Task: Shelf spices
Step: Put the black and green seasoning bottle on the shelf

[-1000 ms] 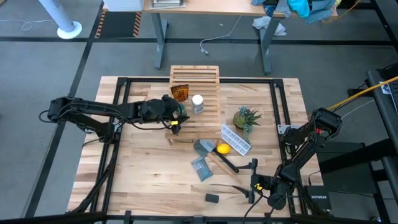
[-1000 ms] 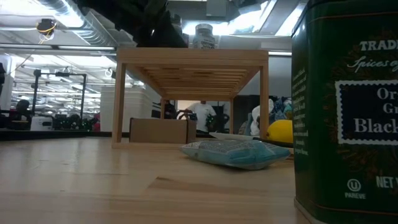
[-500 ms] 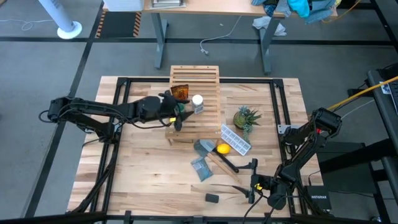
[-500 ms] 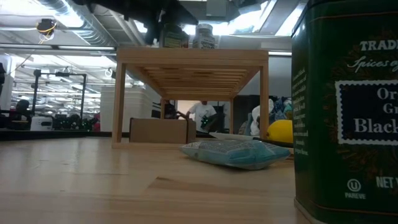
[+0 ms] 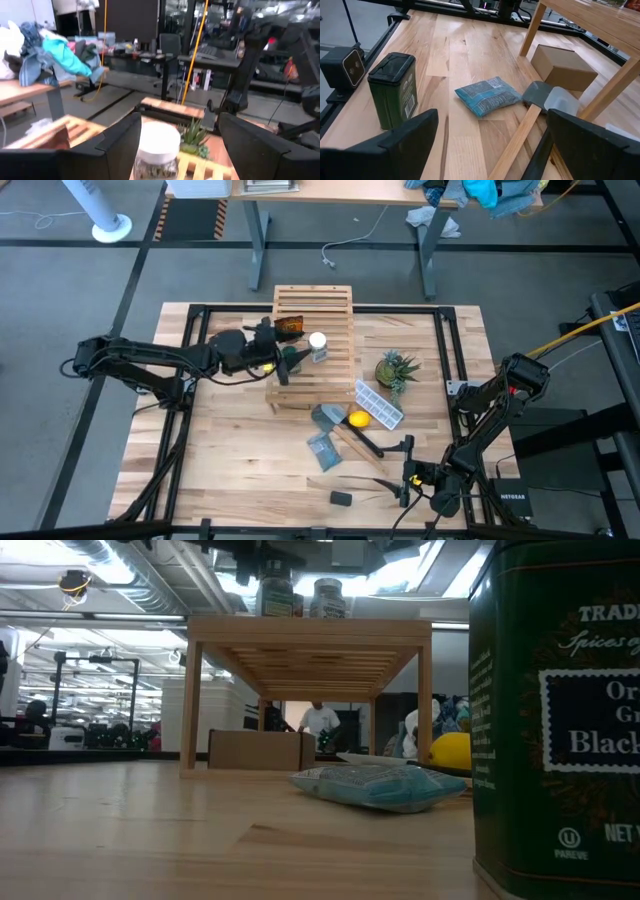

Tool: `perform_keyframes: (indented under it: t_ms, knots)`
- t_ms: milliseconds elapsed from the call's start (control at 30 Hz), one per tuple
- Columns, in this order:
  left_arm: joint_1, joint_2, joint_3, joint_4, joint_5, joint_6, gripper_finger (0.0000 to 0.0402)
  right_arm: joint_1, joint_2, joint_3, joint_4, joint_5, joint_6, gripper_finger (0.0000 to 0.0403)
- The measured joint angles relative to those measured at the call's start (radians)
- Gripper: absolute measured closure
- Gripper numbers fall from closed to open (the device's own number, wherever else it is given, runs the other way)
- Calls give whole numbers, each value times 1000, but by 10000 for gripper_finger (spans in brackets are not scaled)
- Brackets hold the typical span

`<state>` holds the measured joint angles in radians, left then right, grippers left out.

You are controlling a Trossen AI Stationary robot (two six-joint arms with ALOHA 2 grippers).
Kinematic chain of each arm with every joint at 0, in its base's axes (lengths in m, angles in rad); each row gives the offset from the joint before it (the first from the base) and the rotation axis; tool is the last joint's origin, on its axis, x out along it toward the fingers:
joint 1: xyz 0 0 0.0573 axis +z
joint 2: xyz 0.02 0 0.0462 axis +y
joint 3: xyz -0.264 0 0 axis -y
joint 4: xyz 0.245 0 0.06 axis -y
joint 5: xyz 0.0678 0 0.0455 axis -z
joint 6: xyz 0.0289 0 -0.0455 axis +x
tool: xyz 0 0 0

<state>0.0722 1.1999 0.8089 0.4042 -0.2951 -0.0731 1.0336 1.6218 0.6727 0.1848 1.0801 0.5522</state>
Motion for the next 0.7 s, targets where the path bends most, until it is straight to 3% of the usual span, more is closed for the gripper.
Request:
perform_keyframes:
  t_ms: [200,400,567,700]
  knots:
    - [-55,-103,0,-5,-1,47,141,0,0,0,2,-19,0,24]
    - [-197,-223,1,-93,-7,62,141,0,0,0,1,-19,0,24]
    - [-364,-261,1,-286,-9,-57,141,0,0,0,1,-34,0,24]
    - [-526,-189,1,-367,-69,-188,141,0,0,0,1,-53,0,24]
